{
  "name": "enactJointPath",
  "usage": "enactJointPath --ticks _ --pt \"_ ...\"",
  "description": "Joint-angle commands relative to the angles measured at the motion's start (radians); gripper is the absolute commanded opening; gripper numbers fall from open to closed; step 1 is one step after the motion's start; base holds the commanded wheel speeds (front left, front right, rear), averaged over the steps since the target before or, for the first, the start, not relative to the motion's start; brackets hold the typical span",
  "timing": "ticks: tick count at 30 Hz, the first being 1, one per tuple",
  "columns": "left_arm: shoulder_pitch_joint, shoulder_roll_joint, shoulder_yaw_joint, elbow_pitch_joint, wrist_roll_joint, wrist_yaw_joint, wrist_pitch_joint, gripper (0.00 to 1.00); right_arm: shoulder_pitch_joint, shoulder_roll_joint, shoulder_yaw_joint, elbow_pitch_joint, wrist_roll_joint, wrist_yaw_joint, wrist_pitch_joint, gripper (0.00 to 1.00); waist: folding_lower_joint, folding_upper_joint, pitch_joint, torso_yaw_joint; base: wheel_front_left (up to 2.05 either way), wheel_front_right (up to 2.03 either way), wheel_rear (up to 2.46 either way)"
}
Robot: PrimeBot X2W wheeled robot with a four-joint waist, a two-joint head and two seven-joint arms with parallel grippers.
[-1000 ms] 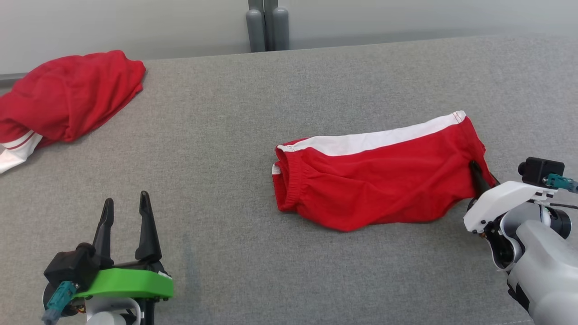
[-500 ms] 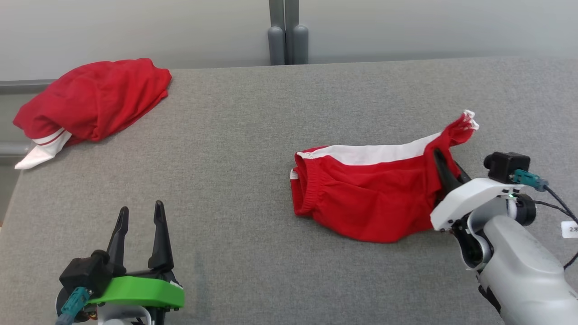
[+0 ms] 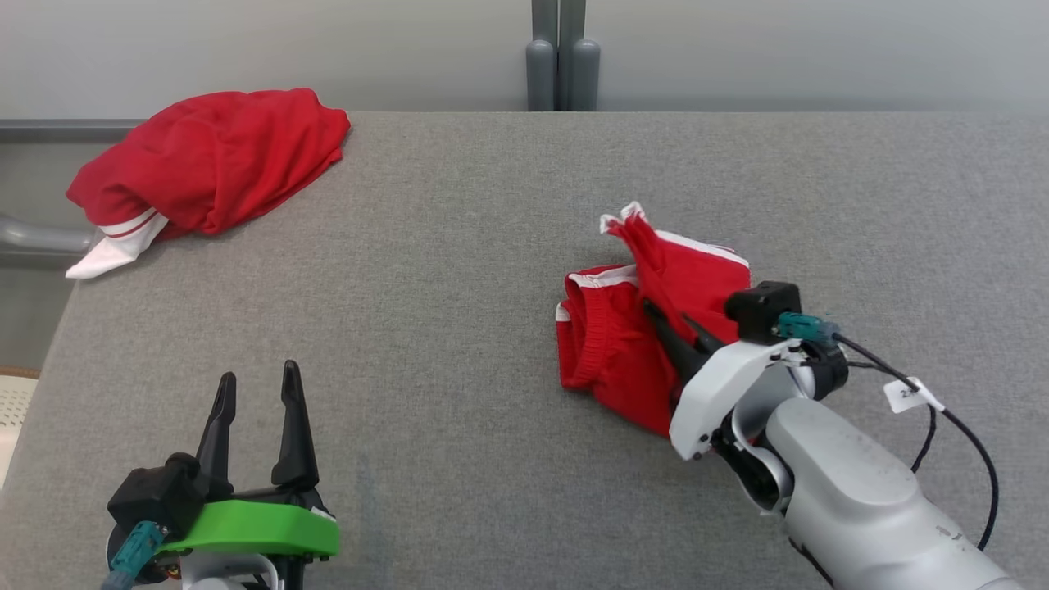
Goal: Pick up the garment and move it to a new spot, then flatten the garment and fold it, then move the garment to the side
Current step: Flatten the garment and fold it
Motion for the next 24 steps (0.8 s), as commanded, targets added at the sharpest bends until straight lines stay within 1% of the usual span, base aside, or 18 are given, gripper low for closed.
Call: enactJointPath --ticks 1,4,7,13,14,15,16,17,21,24 --pt "0.002 0.001 -0.001 -0.004 -0.008 0.004 -0.001 1.0 -0.003 0.008 0.021 0.001 0.002 -0.001 0.006 0.0 0.0 0.0 0.004 0.007 0.0 0.0 0.0" --pt "0.001 0.001 -0.003 -0.006 -0.013 0.009 -0.001 1.0 -0.002 0.009 0.066 0.004 0.006 -0.001 0.022 0.0 0.0 0.0 0.007 0.01 0.0 0.0 0.0" --pt "0.001 0.001 -0.005 -0.007 -0.017 0.011 -0.001 1.0 -0.012 0.001 0.109 0.017 -0.016 -0.001 0.029 0.0 0.0 0.0 0.011 0.011 0.0 0.0 0.0" --pt "-0.001 0.001 -0.002 -0.01 -0.019 0.016 -0.001 1.0 -0.021 0.009 0.164 0.024 -0.024 -0.001 0.027 0.0 0.0 0.0 0.014 0.004 0.0 0.0 0.0" --pt "-0.001 0.001 -0.002 -0.01 -0.019 0.017 -0.001 1.0 -0.021 0.009 0.17 0.025 -0.023 -0.001 0.023 0.14 0.0 0.0 0.015 0.002 0.0 0.0 0.0" --pt "-0.002 0.001 -0.003 -0.01 -0.02 0.017 -0.001 1.0 -0.021 0.01 0.179 0.024 -0.025 -0.001 0.02 0.45 0.0 0.0 0.015 0.0 0.0 0.0 0.0" --pt "-0.002 0.001 -0.005 -0.009 -0.022 0.018 -0.001 1.0 -0.02 0.013 0.188 0.02 -0.025 -0.001 0.017 0.92 0.0 0.0 0.015 -0.002 0.0 0.0 0.0" --pt "-0.002 0.001 -0.006 -0.009 -0.023 0.018 -0.001 1.0 -0.02 0.015 0.192 0.015 -0.022 -0.001 0.012 1.0 0.0 0.0 0.015 -0.004 0.0 0.0 0.0" --pt "-0.002 0.001 -0.015 -0.007 -0.025 0.02 -0.001 1.0 -0.011 0.014 0.2 -0.01 -0.006 -0.001 -0.017 1.0 0.0 0.0 0.015 -0.015 0.0 0.0 0.0" --pt "0.0 0.001 -0.023 -0.007 -0.029 0.021 -0.001 1.0 0.001 0.002 0.19 -0.032 0.002 -0.001 -0.037 1.0 0.0 0.0 0.013 -0.023 0.0 0.0 0.0"
